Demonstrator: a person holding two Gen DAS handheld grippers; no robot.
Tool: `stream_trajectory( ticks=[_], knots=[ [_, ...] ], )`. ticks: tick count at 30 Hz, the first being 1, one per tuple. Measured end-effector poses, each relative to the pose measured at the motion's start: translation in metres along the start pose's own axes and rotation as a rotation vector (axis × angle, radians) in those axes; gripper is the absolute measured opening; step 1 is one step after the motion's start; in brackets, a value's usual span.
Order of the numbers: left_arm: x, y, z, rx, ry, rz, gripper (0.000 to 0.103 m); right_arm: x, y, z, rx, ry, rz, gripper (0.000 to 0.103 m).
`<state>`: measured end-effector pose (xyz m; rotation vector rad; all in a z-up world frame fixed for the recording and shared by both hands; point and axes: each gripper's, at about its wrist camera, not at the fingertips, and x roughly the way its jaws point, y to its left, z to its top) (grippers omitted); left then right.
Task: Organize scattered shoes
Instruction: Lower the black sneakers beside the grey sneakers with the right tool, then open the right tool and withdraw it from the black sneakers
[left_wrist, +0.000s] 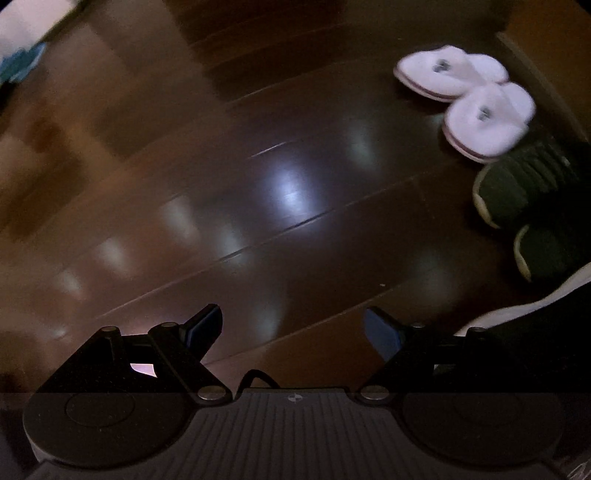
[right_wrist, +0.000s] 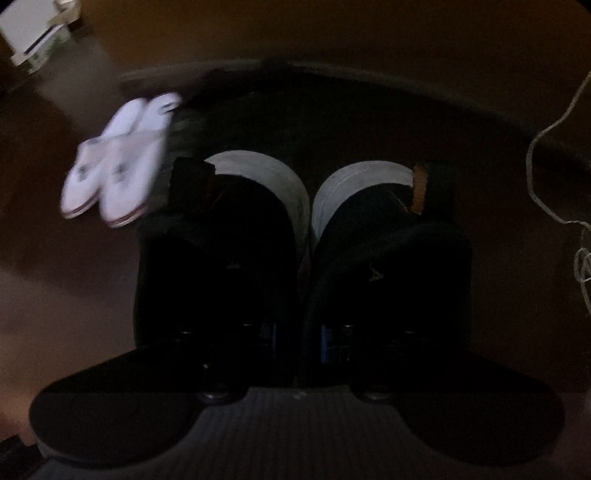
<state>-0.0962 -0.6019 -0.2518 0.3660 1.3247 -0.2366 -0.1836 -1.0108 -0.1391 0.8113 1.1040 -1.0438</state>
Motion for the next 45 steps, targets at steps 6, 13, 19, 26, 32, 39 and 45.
stream_trajectory(
  ticks=[6, 13, 19, 26, 32, 39, 45],
  knots=[
    [-0.004, -0.039, -0.004, 0.026, -0.011, -0.031, 0.088, 0.015, -0.057, 0.042, 0.058, 0.011, -0.029, 0.022],
    [-0.015, -0.090, -0.030, 0.105, -0.023, -0.097, 0.088, 0.057, -0.099, 0.092, 0.101, 0.037, -0.029, 0.022],
    [-0.014, -0.118, -0.037, 0.105, -0.016, -0.124, 0.088, 0.081, -0.108, 0.114, 0.115, 0.044, -0.023, 0.022],
    [-0.009, -0.137, -0.013, 0.063, -0.018, -0.140, 0.088, 0.103, -0.113, 0.132, 0.141, 0.054, -0.034, 0.022],
    [0.000, -0.144, -0.006, 0.091, 0.010, -0.145, 0.091, 0.111, -0.119, 0.141, 0.150, 0.046, -0.051, 0.022],
    [0.011, -0.145, -0.011, 0.143, 0.058, -0.135, 0.098, 0.121, -0.122, 0.139, 0.144, 0.046, -0.057, 0.022],
    [0.017, -0.133, -0.015, 0.146, 0.073, -0.112, 0.103, 0.131, -0.122, 0.143, 0.146, 0.037, -0.093, 0.024]
  ],
)
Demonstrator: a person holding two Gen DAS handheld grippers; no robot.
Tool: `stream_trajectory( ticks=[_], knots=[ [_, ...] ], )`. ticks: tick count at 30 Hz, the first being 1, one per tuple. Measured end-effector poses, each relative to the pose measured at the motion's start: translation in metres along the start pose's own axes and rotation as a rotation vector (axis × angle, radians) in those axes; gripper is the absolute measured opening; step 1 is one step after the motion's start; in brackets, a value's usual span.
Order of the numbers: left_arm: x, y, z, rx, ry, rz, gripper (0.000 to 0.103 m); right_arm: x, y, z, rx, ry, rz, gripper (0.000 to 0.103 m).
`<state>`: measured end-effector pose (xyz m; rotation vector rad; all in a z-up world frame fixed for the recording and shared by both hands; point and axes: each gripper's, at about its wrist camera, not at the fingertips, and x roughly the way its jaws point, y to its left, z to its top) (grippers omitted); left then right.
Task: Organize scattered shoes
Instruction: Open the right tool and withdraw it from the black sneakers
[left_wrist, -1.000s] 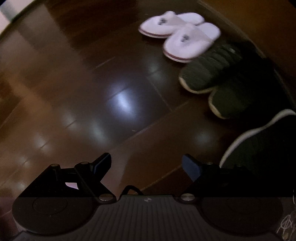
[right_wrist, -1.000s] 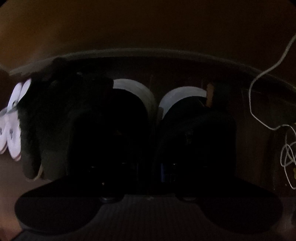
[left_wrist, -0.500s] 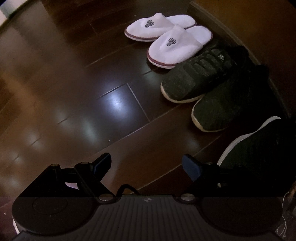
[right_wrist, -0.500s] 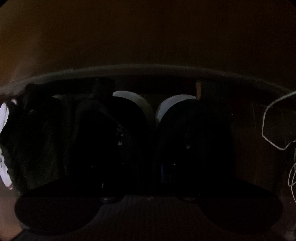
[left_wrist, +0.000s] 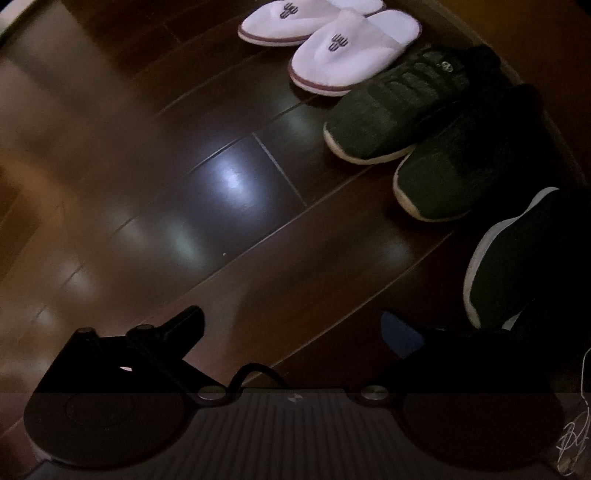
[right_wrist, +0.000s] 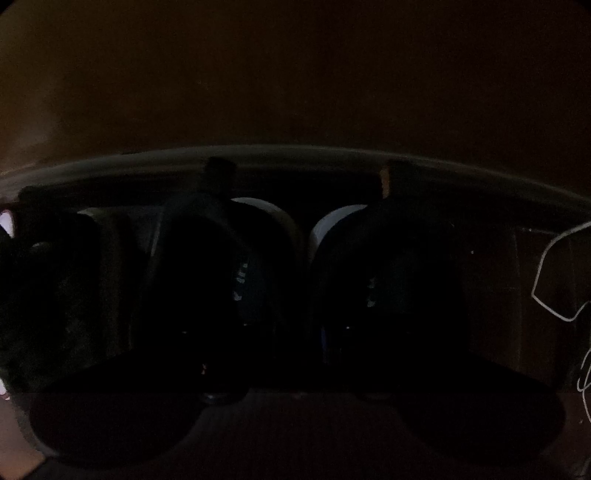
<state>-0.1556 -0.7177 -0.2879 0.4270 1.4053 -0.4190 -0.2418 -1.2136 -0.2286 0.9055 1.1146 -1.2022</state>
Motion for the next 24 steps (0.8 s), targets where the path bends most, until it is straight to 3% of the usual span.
stream_trajectory(
  ticks=[6, 7, 9, 15, 19, 21, 22, 23, 24],
  knots=[
    [0.001, 0.017, -0.001, -0.030, 0.017, -0.004, 0.103, 0.006, 0.007, 0.009, -0.021, -0.012, -0.036, 0.029],
    [0.001, 0.020, -0.001, -0.036, 0.019, -0.004, 0.103, 0.006, 0.008, 0.010, -0.025, -0.013, -0.044, 0.032],
    [-0.001, 0.028, -0.001, -0.048, 0.020, -0.005, 0.103, 0.007, 0.017, 0.018, -0.040, -0.041, -0.070, 0.061],
    [-0.014, 0.054, 0.002, -0.096, 0.018, 0.005, 0.103, -0.045, 0.051, 0.005, -0.168, -0.170, -0.026, 0.073],
    [-0.030, 0.075, 0.003, -0.148, 0.007, 0.006, 0.103, -0.103, 0.094, -0.026, -0.330, -0.223, 0.121, 0.077],
    [-0.046, 0.093, 0.003, -0.195, -0.011, 0.000, 0.103, -0.143, 0.125, -0.054, -0.417, -0.228, 0.242, 0.082],
    [-0.054, 0.103, 0.003, -0.217, -0.021, -0.001, 0.103, -0.149, 0.127, -0.058, -0.425, -0.228, 0.256, 0.083],
    [-0.060, 0.109, 0.002, -0.234, -0.028, -0.001, 0.103, -0.176, 0.148, -0.079, -0.477, -0.216, 0.337, 0.083],
    [-0.069, 0.120, 0.000, -0.261, -0.036, -0.002, 0.103, -0.182, 0.153, -0.081, -0.488, -0.214, 0.352, 0.084]
  ],
)
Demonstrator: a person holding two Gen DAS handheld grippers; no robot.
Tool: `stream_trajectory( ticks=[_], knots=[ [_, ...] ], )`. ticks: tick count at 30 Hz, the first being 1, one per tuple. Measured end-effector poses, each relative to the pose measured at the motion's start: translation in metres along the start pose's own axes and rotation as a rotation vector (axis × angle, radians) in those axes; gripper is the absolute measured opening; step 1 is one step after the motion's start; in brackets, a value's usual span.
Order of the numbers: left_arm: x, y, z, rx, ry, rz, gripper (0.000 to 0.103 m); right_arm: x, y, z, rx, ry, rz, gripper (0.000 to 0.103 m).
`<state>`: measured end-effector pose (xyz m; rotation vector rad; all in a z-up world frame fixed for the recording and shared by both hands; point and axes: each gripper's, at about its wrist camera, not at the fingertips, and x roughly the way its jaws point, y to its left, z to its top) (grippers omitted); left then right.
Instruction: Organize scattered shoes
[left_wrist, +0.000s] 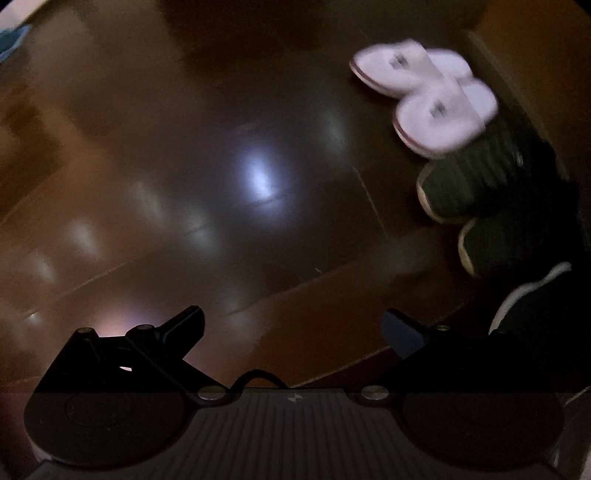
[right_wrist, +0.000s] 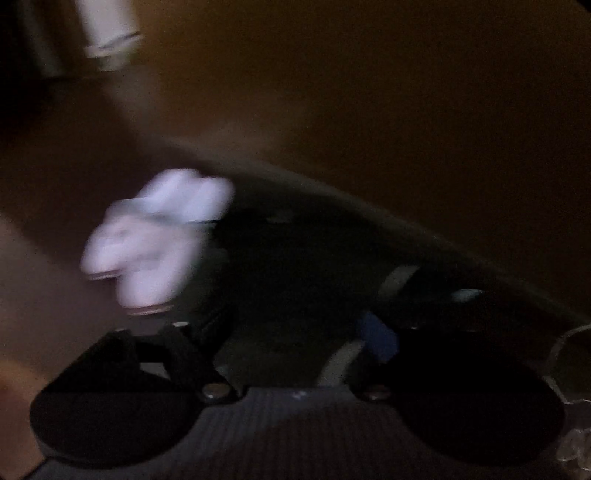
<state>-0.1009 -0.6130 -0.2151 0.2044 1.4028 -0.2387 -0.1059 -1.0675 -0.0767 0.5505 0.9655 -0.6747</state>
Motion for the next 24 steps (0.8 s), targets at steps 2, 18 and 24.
stream_trajectory(
  ticks=[2, 18, 24],
  knots=[
    [-0.017, 0.024, 0.001, -0.058, -0.016, -0.001, 0.103, -0.021, 0.057, -0.008, -0.075, 0.014, 0.117, 0.089],
    [-0.009, 0.266, -0.036, -0.287, 0.092, 0.069, 0.103, -0.055, 0.276, -0.198, -0.443, 0.254, 0.287, 0.097],
    [-0.004, 0.335, -0.040, -0.414, 0.092, 0.065, 0.103, -0.056, 0.314, -0.214, -0.486, 0.294, 0.300, 0.097]
  ],
)
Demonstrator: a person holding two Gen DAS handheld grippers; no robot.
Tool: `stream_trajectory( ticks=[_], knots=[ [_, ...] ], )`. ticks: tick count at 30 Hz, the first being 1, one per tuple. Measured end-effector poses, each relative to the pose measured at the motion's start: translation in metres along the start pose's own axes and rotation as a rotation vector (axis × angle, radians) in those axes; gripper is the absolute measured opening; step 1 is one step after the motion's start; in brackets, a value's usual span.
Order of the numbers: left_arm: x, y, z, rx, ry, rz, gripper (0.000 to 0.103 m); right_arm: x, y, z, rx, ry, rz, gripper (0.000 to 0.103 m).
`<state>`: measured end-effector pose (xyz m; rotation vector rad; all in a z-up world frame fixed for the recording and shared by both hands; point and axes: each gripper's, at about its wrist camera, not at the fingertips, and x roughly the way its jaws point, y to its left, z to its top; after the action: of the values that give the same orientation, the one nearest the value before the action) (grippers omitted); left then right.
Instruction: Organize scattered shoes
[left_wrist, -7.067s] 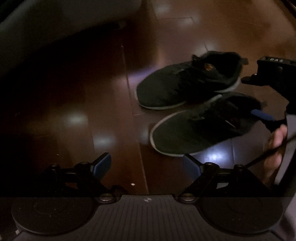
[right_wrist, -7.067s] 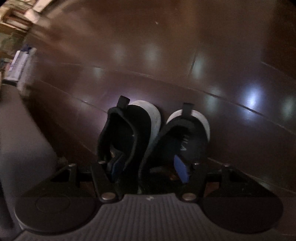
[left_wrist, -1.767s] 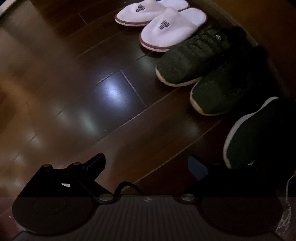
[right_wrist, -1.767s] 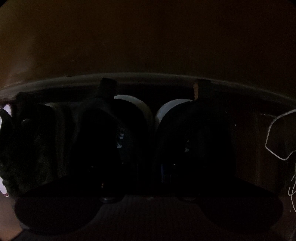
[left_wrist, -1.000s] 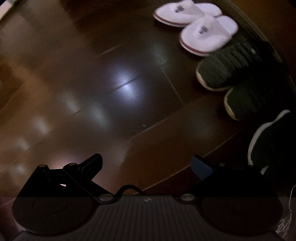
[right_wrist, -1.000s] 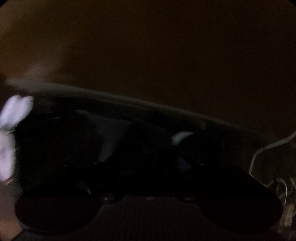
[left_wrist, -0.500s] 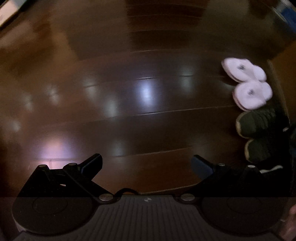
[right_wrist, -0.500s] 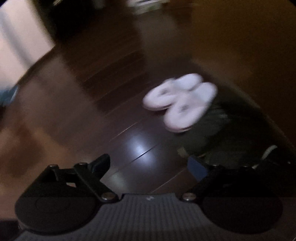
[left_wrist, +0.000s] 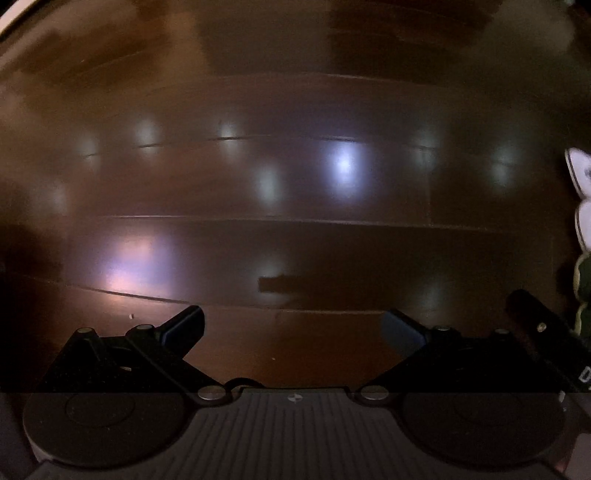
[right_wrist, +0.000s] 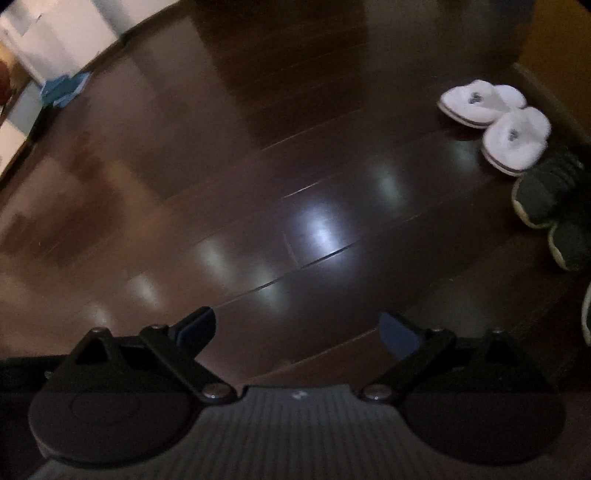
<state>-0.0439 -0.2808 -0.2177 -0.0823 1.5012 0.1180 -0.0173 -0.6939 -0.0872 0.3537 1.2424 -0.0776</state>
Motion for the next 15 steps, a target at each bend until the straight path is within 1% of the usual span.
stream_trajectory(
  ticks=[3, 7, 15],
  knots=[
    [-0.003, 0.017, 0.010, -0.038, -0.007, -0.012, 0.103, 0.001, 0.027, 0.008, -0.049, -0.010, 0.013, 0.097],
    [-0.009, 0.037, 0.026, -0.082, -0.024, -0.029, 0.103, 0.002, 0.046, 0.015, -0.099, -0.025, 0.011, 0.098],
    [-0.013, 0.054, 0.055, -0.123, -0.051, -0.045, 0.103, 0.016, 0.061, 0.029, -0.148, -0.037, 0.014, 0.098]
  ],
)
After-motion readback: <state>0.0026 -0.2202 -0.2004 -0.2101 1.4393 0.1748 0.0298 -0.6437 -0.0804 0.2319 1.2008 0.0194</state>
